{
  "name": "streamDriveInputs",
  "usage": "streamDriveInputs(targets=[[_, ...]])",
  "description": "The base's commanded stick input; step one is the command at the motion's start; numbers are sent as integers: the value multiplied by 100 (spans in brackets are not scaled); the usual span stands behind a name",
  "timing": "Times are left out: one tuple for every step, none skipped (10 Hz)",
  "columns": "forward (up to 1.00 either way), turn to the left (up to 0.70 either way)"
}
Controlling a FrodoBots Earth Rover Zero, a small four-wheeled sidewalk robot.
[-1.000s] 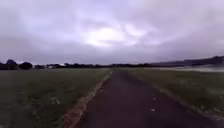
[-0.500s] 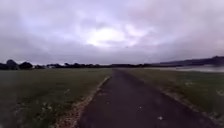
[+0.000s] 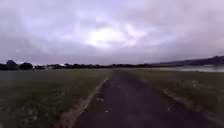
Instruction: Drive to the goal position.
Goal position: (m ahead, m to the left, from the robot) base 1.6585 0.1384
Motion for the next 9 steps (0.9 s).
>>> streamDriveInputs(targets=[[50,0],[50,0],[50,0],[50,0],[50,0],[50,0],[50,0],[50,0],[50,0]])
